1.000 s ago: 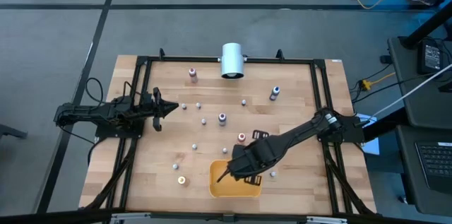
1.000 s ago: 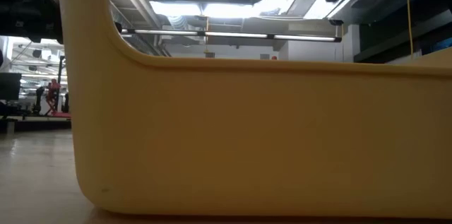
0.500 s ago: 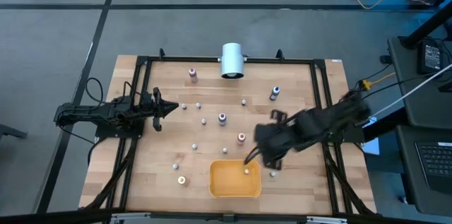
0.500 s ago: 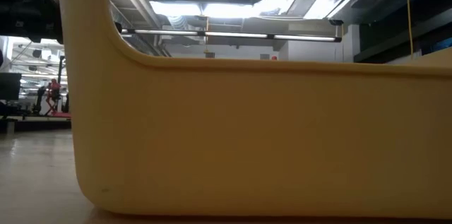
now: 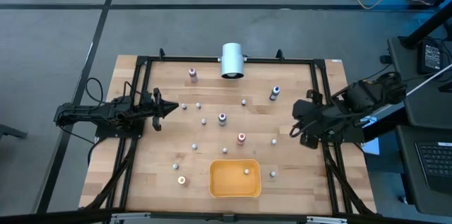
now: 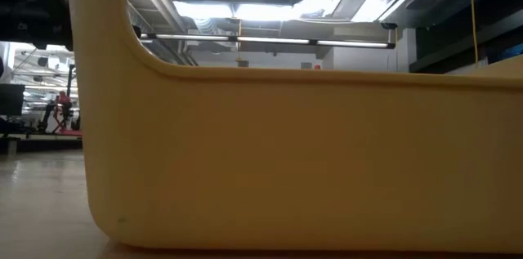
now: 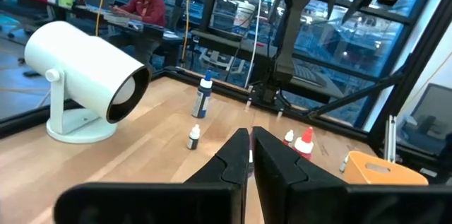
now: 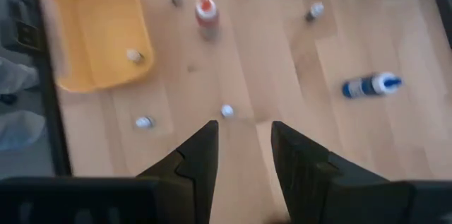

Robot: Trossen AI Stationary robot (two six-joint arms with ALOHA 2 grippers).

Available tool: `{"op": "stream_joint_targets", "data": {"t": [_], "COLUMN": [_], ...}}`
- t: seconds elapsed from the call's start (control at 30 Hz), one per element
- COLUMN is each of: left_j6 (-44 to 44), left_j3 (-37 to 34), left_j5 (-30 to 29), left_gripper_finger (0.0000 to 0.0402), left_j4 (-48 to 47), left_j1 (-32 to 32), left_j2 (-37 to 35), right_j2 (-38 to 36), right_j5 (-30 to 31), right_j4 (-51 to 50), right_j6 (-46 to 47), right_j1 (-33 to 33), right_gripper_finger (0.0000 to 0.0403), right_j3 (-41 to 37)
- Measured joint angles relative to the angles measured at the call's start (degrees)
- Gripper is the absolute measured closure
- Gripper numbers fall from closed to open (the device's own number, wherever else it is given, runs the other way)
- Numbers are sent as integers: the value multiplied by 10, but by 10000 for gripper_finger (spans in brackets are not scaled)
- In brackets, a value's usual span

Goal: Pick & Place food coloring
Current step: Put the small red food coloring bottle into the yellow container

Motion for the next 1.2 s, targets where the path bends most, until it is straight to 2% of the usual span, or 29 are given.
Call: {"op": "stream_joint_targets", "data": {"t": [0.2,0.33,0.5,0.7,0.9,1.2], "left_j6": [-4,-4,-4,-4,-4,-4], "left_j3": [0,0,0,0,0,0], "left_j5": [0,0,0,0,0,0], "left_gripper_finger": [384,384,384,384,384,384], "left_j4": [0,0,0,0,0,0], "left_j1": [0,0,0,0,0,0], "left_j2": [0,0,0,0,0,0], "right_j2": [-48,-62,-62,-62,-62,-58], "right_j5": [-1,-1,2,-27,-74,-79], "right_j4": [12,62,151,291,369,442], "right_j6": [34,34,35,33,33,33], "right_j1": [0,0,-10,-28,-45,-67], "right_gripper_finger": [243,213,185,177,176,176], "right_j3": [-105,-170,-266,-376,-442,-489]}}
